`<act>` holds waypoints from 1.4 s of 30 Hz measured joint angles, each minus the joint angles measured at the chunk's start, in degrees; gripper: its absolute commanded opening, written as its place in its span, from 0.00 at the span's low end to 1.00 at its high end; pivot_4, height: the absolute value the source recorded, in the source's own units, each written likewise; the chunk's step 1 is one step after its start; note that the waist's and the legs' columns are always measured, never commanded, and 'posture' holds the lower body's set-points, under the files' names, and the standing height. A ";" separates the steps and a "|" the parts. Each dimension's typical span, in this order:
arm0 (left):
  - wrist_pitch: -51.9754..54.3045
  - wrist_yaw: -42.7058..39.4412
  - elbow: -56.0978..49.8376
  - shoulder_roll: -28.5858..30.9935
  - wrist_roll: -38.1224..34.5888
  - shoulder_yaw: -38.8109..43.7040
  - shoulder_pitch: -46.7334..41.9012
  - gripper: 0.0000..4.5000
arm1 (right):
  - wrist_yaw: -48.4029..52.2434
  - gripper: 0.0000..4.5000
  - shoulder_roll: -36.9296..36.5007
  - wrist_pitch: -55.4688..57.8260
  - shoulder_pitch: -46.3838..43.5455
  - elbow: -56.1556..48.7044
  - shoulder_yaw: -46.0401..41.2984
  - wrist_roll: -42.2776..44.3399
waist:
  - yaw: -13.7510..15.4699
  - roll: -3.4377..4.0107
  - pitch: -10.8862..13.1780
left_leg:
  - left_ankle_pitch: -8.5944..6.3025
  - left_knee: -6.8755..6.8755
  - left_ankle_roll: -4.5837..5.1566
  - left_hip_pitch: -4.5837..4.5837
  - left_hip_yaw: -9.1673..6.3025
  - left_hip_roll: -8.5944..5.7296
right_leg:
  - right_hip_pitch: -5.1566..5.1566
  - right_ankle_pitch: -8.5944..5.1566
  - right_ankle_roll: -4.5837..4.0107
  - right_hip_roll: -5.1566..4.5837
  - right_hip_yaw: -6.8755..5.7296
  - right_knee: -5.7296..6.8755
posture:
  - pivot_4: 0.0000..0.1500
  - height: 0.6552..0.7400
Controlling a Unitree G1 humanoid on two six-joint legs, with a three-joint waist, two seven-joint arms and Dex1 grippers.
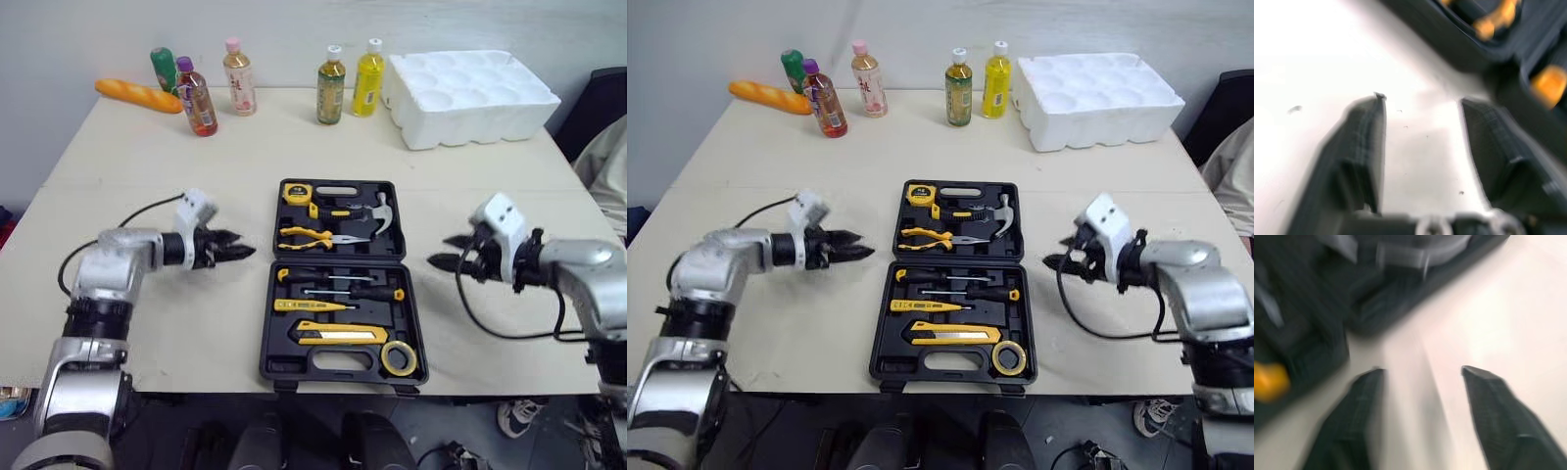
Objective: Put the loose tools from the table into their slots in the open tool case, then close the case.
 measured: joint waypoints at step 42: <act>5.29 14.28 4.64 -12.07 1.47 -3.65 -6.40 0.06 | -21.21 0.00 17.76 17.18 -17.15 14.71 4.17 -1.44 | 0.04 -0.10 -0.43 | 0.12 -0.03 -0.07 -0.02 0.47 -0.19 | -0.48 0.00 0.01 -0.14 0.35 0.64 | 1.00 0.98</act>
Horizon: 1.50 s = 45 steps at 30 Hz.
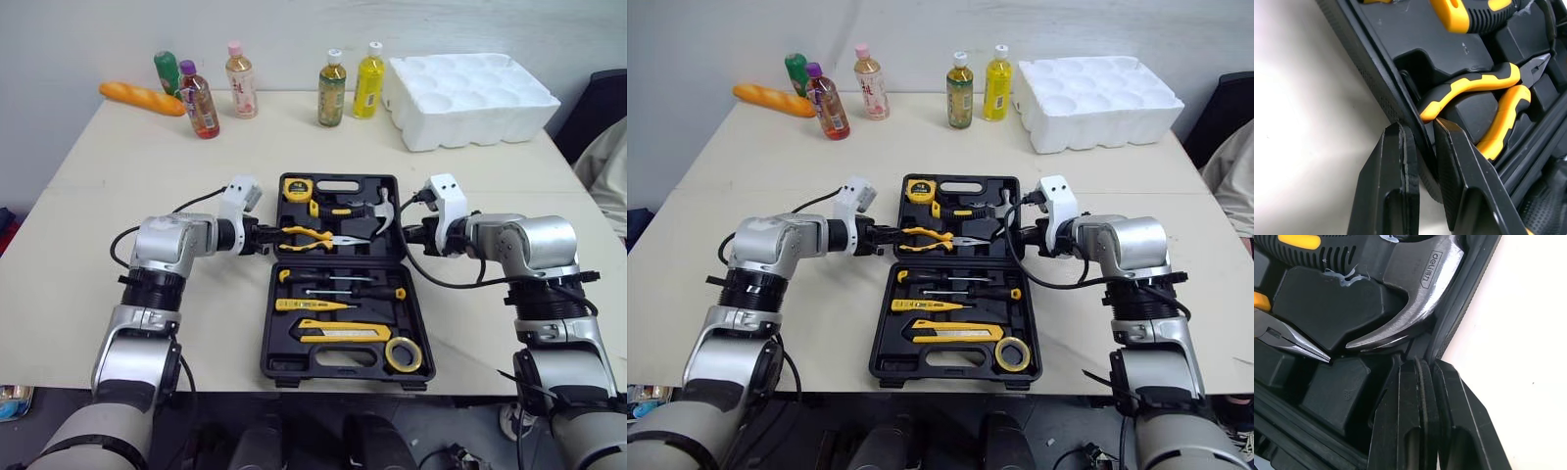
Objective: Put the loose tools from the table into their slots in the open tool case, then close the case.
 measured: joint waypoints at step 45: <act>-11.69 -25.30 -20.04 36.77 -23.54 34.11 51.40 0.89 | 40.32 0.60 -29.48 -30.58 71.56 -28.21 -46.39 23.75 | -0.12 0.16 0.39 | -0.76 -1.00 -0.11 1.05 0.24 0.54 | 0.76 -0.29 -0.68 0.02 -0.29 -1.22 | 1.00 0.98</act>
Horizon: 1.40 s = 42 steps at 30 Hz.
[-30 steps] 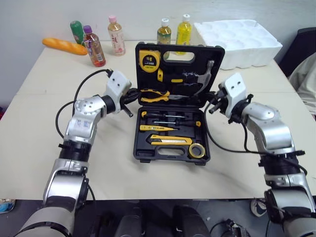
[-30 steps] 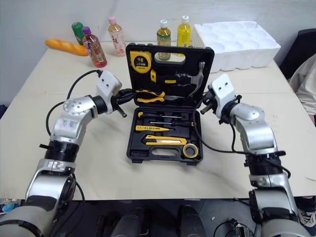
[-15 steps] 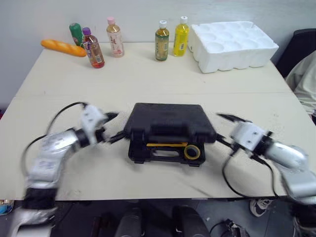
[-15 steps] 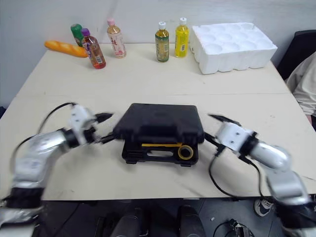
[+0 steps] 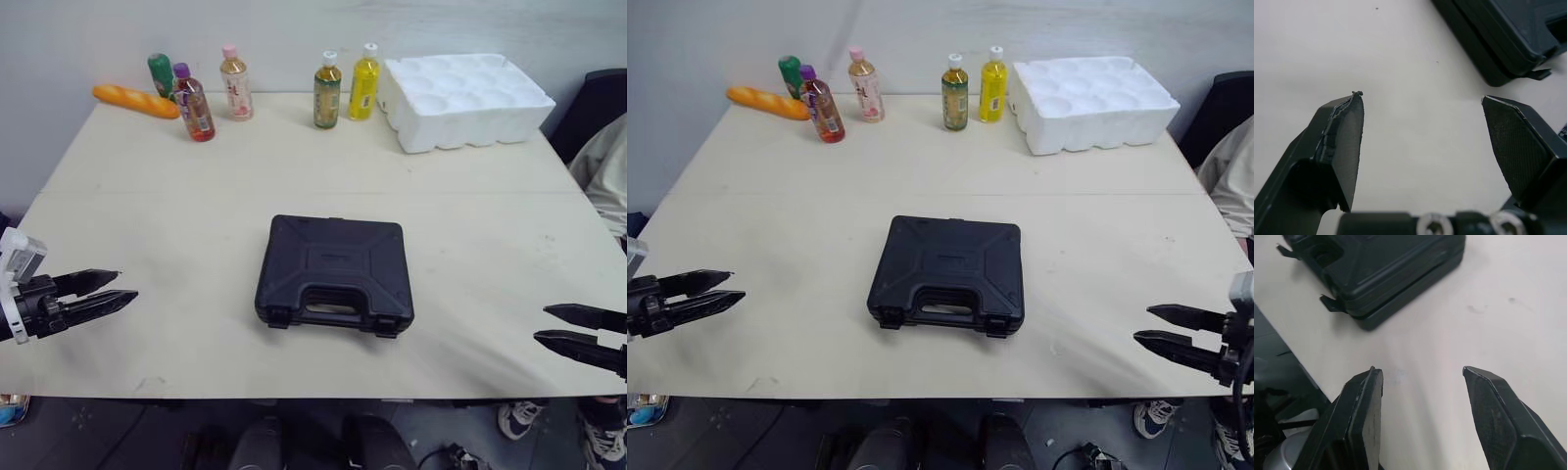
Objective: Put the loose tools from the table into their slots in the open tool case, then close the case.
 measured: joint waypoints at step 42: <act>-44.15 1.66 68.82 -38.03 36.91 -36.51 -68.82 0.02 | -9.19 0.00 5.57 -8.43 -25.18 -1.03 46.91 -21.14 | 1.67 -0.71 0.29 | 0.33 1.43 0.94 -1.31 0.90 -0.53 | -0.85 0.79 1.38 -0.01 -0.40 0.43 | 1.00 0.98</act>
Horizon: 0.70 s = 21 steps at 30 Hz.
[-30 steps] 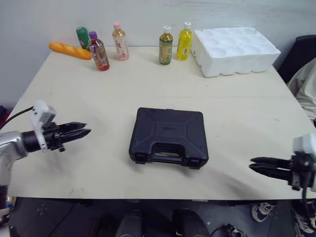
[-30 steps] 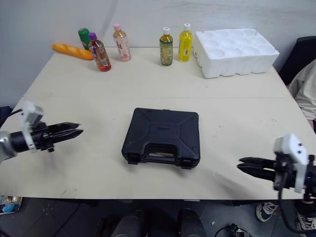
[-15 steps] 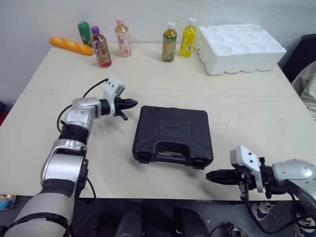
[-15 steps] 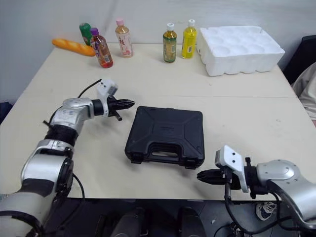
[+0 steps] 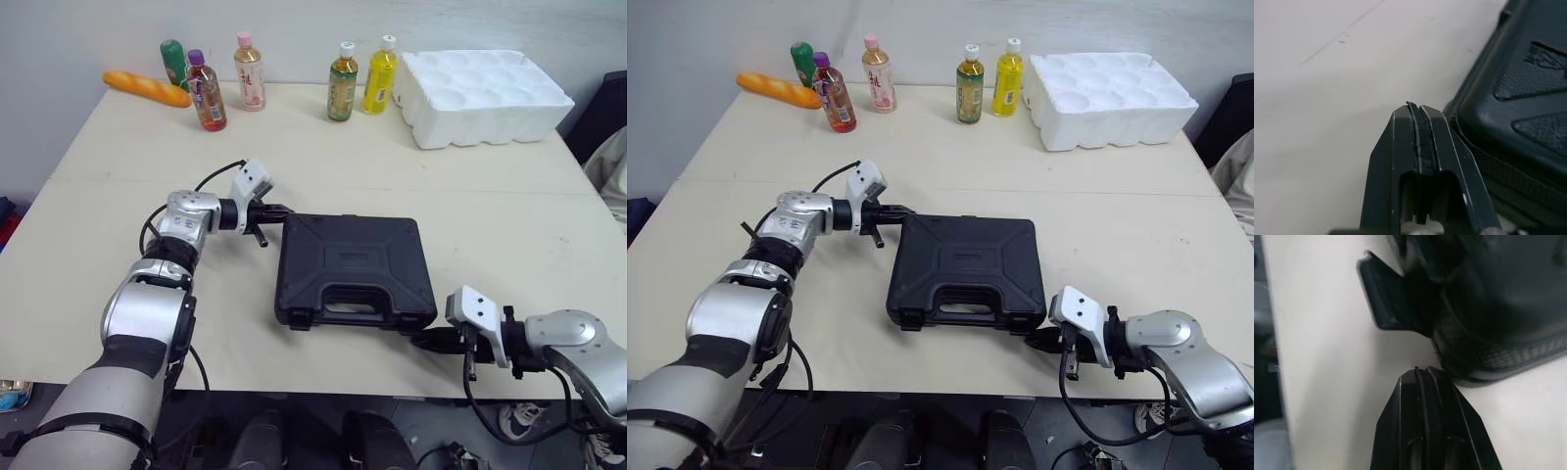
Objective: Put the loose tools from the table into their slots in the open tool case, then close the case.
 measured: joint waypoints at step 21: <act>20.40 -17.00 -49.48 4.51 -8.14 -1.63 24.81 0.02 | 0.84 0.00 -3.09 -3.40 -1.39 7.62 -7.94 -2.58 | -0.24 0.02 -0.01 | -0.08 0.29 0.02 -0.06 -0.12 0.11 | 0.07 0.01 0.01 -0.24 0.41 0.06 | 1.00 0.98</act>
